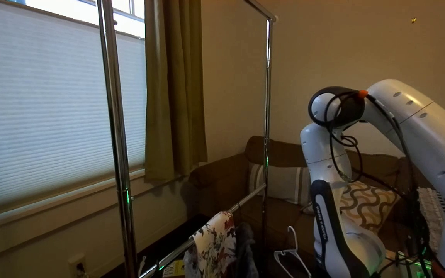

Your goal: Remove the white hang wire from the second rale and put it on the right corner on the first rale

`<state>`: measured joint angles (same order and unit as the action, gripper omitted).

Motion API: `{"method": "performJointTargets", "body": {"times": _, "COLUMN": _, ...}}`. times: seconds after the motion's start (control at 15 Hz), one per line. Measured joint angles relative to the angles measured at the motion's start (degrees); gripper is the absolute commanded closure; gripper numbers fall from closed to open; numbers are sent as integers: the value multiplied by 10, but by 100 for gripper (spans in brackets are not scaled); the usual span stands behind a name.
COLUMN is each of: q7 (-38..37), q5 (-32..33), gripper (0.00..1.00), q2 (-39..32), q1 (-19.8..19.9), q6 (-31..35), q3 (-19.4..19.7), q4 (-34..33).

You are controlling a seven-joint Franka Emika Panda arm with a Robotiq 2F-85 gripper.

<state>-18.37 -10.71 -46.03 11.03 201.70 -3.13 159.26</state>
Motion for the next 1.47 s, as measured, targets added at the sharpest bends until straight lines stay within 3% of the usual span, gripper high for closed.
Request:
{"method": "performJointTargets", "body": {"times": 0.13, "q7": 22, "q5": 0, "gripper": 98, "q2": 40, "q1": -18, "q6": -76, "q3": 44, "q4": -10}}
{"method": "performJointTargets", "body": {"times": 0.27, "q7": 28, "q5": -14, "gripper": 98, "q2": 73, "q1": -41, "q6": -110, "q3": 89, "q4": -22}}
{"method": "performJointTargets", "body": {"times": 0.6, "q7": 23, "q5": -92, "gripper": 98, "q2": 125, "q1": -130, "q6": -57, "q3": 183, "q4": -21}}
{"method": "performJointTargets", "body": {"times": 0.87, "q7": 31, "q5": -192, "gripper": 98, "q2": 148, "q1": -152, "q6": -2, "q3": 184, "q4": -17}}
{"method": "performJointTargets", "body": {"times": 1.07, "q7": 70, "q5": -301, "gripper": 98, "q2": 151, "q1": -154, "q6": 78, "q3": 153, "q4": -23}}
{"method": "performJointTargets", "body": {"times": 1.2, "q7": 87, "q5": -349, "gripper": 92, "q2": 151, "q1": -153, "q6": 132, "q3": 125, "q4": -19}}
{"method": "performJointTargets", "body": {"times": 1.27, "q7": 91, "q5": -362, "gripper": 98, "q2": 150, "q1": -153, "q6": 141, "q3": 114, "q4": -18}}
{"method": "performJointTargets", "body": {"times": 1.47, "q7": 88, "q5": -348, "gripper": 98, "q2": 145, "q1": -150, "q6": 139, "q3": 103, "q4": -28}}
